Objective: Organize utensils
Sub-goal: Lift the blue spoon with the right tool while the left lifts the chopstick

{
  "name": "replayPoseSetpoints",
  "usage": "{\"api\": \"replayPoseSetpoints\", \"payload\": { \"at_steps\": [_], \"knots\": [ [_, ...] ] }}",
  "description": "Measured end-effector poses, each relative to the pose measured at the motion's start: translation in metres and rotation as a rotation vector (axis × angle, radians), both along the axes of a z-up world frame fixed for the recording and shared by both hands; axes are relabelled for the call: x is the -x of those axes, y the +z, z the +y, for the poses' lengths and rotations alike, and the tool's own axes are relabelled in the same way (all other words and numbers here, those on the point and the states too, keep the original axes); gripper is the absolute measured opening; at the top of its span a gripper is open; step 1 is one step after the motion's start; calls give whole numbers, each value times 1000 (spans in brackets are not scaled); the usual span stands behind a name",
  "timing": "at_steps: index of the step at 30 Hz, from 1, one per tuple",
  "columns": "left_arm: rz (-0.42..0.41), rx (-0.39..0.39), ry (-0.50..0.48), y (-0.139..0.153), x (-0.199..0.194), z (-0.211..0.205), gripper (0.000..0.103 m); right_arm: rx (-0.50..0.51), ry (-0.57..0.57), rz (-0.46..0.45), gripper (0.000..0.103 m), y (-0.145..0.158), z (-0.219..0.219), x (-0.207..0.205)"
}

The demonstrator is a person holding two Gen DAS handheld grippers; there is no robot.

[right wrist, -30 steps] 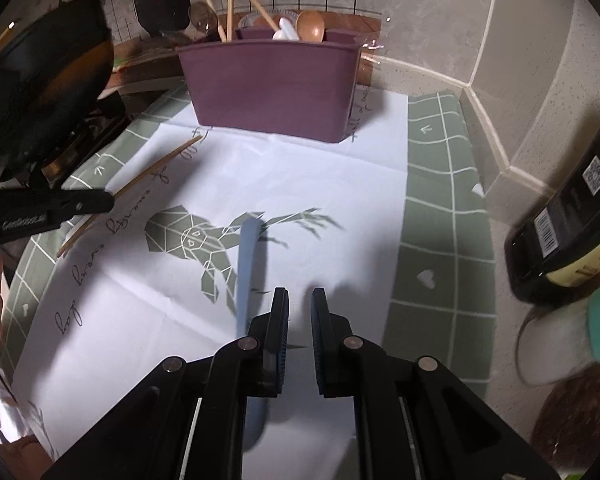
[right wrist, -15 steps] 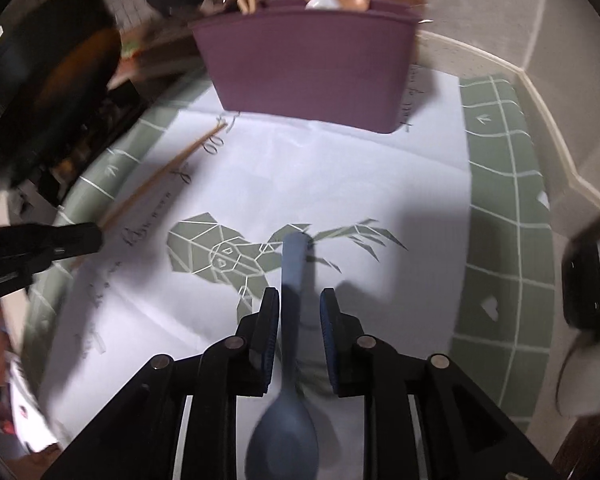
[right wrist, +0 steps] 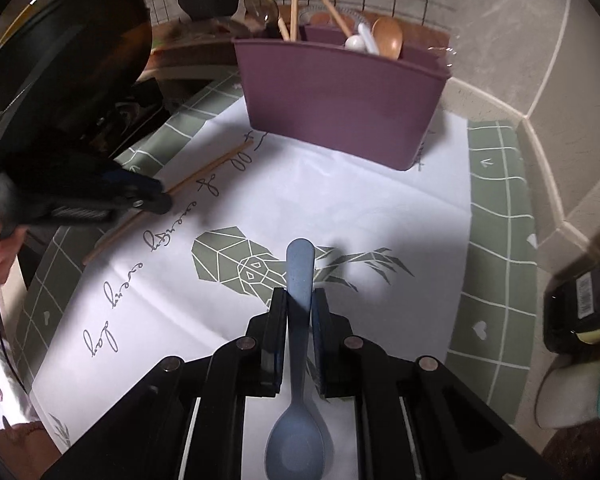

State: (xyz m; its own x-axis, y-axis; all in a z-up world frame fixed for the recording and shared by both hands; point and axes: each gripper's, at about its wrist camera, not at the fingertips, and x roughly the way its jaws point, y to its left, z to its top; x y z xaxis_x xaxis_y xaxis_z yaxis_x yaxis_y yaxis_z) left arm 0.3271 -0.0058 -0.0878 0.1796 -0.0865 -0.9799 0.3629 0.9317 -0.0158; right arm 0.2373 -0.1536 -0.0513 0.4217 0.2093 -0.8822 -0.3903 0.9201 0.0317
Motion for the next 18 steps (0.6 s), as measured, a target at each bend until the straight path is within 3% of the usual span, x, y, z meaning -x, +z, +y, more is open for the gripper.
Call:
{"api": "replayPoseSetpoints", "payload": {
  "at_steps": [4, 9, 13, 18],
  "knots": [
    [14, 12, 22, -3, -14, -6, 17, -15, -17, -3, 11, 4, -4, 5],
    [-41, 109, 105, 5, -12, 2, 6, -64, -59, -28, 11, 14, -18, 9],
    [-118, 217, 164, 27, 6, 12, 6, -80, -78, -66, 11, 26, -26, 15],
    [-290, 275, 210, 68, 38, 15, 5, -78, -82, -80, 11, 29, -26, 19]
  ]
}}
